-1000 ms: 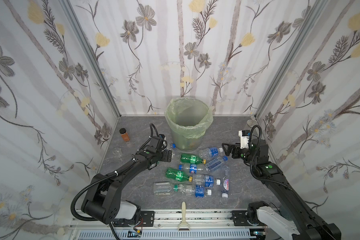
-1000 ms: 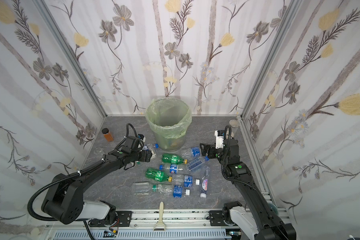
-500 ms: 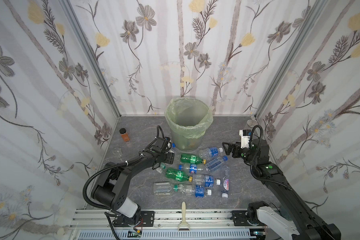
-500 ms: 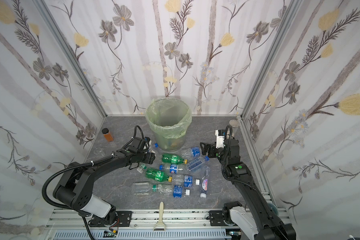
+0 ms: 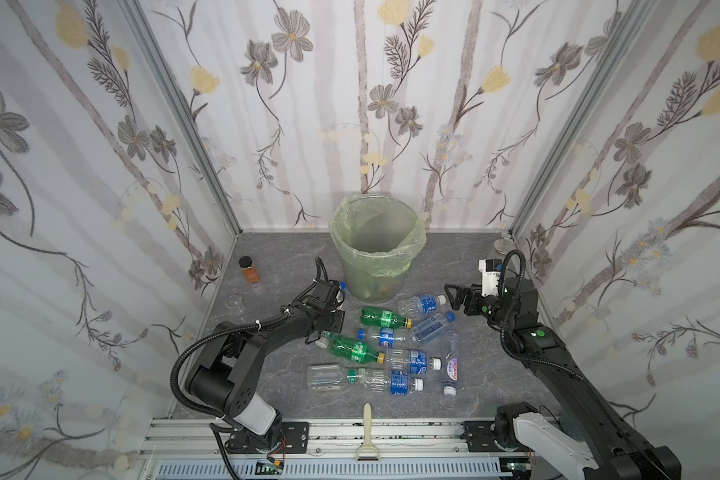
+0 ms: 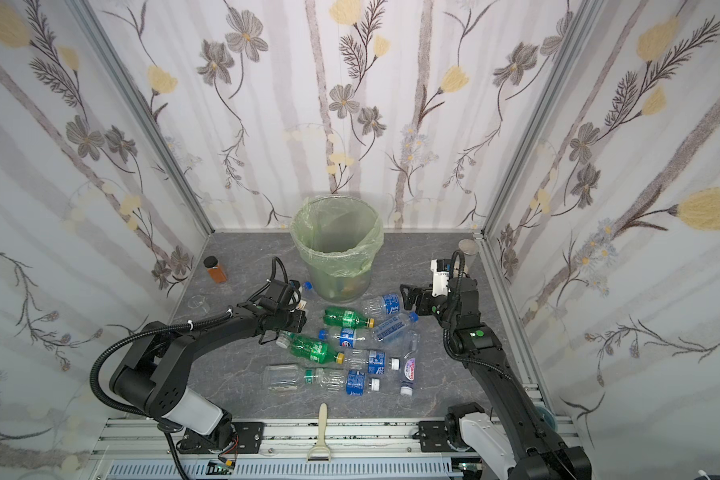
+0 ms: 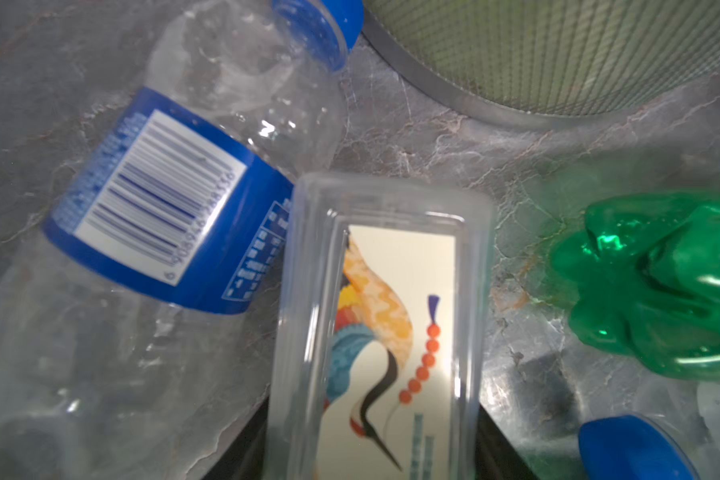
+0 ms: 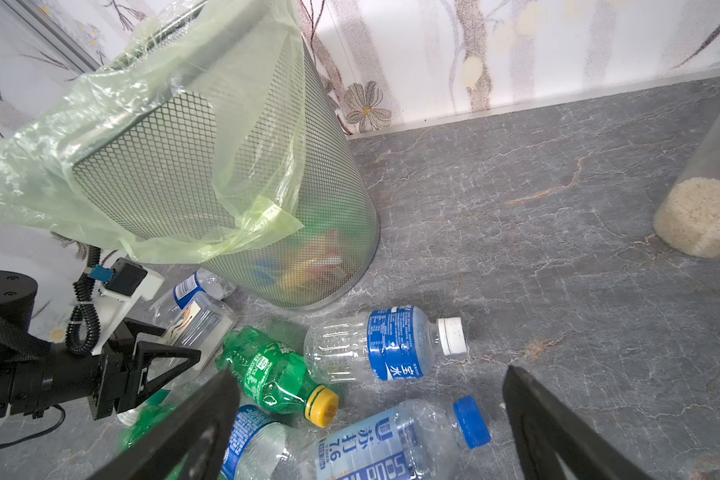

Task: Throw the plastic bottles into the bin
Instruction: 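Grasp the clear crane-label plastic box with the left gripper and lift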

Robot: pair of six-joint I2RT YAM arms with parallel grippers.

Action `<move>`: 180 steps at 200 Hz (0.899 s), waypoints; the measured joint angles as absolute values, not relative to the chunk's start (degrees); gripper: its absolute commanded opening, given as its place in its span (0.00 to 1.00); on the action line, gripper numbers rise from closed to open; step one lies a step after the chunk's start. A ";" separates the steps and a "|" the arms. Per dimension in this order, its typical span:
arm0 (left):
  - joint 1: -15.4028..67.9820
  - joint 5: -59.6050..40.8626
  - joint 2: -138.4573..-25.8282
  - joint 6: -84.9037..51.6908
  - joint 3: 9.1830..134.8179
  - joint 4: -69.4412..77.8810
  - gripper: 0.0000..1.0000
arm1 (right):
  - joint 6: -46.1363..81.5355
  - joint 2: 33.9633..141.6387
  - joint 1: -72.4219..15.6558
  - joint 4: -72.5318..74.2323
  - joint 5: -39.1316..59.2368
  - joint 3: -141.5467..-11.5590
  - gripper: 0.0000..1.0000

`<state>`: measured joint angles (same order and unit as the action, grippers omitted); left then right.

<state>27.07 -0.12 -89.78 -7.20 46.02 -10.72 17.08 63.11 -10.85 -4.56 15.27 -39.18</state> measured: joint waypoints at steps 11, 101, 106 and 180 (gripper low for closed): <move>27.07 0.32 -89.01 -7.55 45.74 -10.85 0.50 | 17.08 63.16 -10.85 -4.54 15.27 -39.18 1.00; 27.55 3.38 -64.20 -11.22 38.02 -11.22 0.47 | 17.93 65.56 -10.81 -4.14 15.25 -38.63 0.98; 27.55 3.38 -62.52 -11.62 37.71 -11.18 0.47 | 17.93 65.58 -10.81 -4.14 15.16 -38.63 0.98; 27.62 -0.62 -46.81 -13.72 38.44 -12.08 0.47 | 17.89 66.81 -10.81 -4.62 11.60 -38.41 0.98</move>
<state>27.62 -0.62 -46.81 -13.72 38.44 -12.08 17.89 66.81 -10.81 -4.62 11.60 -38.41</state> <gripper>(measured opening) 0.519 0.981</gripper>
